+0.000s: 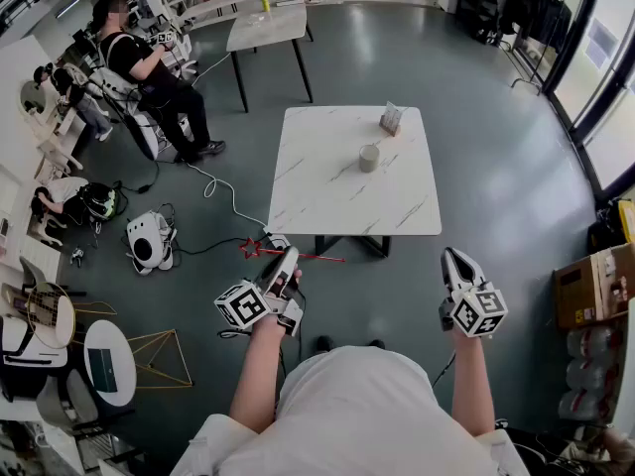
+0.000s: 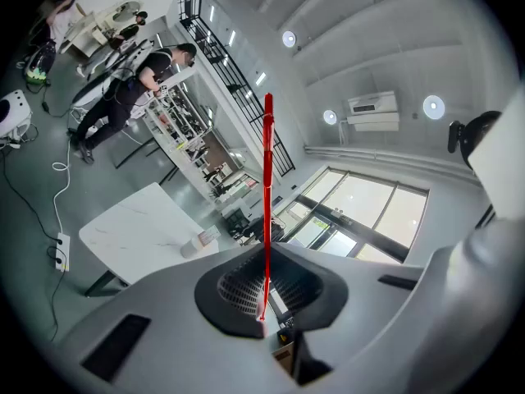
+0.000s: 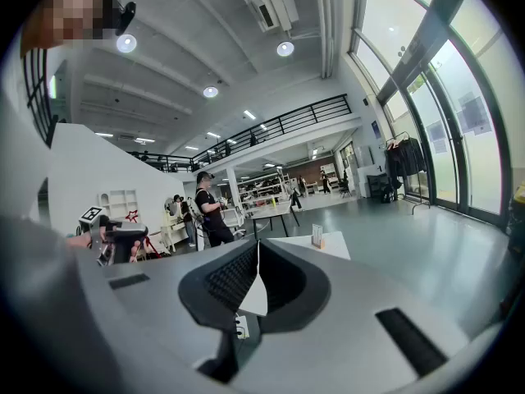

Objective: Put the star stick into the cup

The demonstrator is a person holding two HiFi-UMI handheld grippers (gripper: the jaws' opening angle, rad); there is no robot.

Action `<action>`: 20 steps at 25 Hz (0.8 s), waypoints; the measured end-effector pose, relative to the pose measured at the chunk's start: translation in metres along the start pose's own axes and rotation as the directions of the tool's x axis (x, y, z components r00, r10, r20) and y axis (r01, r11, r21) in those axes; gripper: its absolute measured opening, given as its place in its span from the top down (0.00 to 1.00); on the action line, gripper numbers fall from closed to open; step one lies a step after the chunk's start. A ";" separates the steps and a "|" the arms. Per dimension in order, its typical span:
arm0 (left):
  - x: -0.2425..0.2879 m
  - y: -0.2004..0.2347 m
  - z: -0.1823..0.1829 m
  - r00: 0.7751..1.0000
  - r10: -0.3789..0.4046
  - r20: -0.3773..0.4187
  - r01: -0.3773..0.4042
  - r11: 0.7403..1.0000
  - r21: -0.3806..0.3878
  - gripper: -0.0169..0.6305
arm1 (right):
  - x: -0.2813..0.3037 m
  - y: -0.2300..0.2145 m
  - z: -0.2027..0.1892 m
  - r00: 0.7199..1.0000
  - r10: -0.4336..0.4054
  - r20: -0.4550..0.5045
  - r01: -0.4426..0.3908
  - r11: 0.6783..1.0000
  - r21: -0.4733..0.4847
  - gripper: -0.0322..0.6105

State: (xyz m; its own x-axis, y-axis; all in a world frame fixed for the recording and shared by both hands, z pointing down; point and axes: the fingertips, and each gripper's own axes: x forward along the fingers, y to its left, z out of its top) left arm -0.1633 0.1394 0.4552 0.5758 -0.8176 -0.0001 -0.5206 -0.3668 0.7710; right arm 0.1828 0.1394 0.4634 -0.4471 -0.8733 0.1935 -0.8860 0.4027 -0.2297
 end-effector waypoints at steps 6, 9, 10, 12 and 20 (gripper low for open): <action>0.003 -0.002 -0.003 1.000 -0.005 -0.001 0.005 1.000 -0.004 0.94 | -0.002 -0.002 0.001 1.000 -0.002 -0.002 0.002 1.000 0.002 0.91; 0.003 -0.003 -0.005 1.000 -0.006 -0.003 0.006 1.000 -0.008 0.94 | -0.004 -0.002 0.000 1.000 -0.004 -0.004 0.004 1.000 0.001 0.91; 0.003 -0.002 -0.006 1.000 -0.004 -0.004 0.004 1.000 -0.010 0.94 | -0.003 -0.003 -0.001 1.000 -0.005 -0.005 0.005 1.000 0.000 0.91; 0.004 -0.001 -0.007 1.000 -0.001 -0.006 0.001 1.000 -0.011 0.94 | -0.003 -0.004 -0.001 1.000 -0.005 -0.006 0.005 1.000 0.000 0.91; 0.002 0.004 -0.001 1.000 -0.004 -0.007 0.004 1.000 -0.013 0.94 | 0.004 0.003 -0.004 1.000 0.000 -0.014 0.000 1.000 0.012 0.91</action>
State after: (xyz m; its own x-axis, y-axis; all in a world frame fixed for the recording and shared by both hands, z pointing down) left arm -0.1639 0.1371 0.4592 0.5822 -0.8130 0.0017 -0.5107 -0.3641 0.7789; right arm 0.1781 0.1384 0.4674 -0.4486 -0.8694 0.2071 -0.8847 0.3991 -0.2408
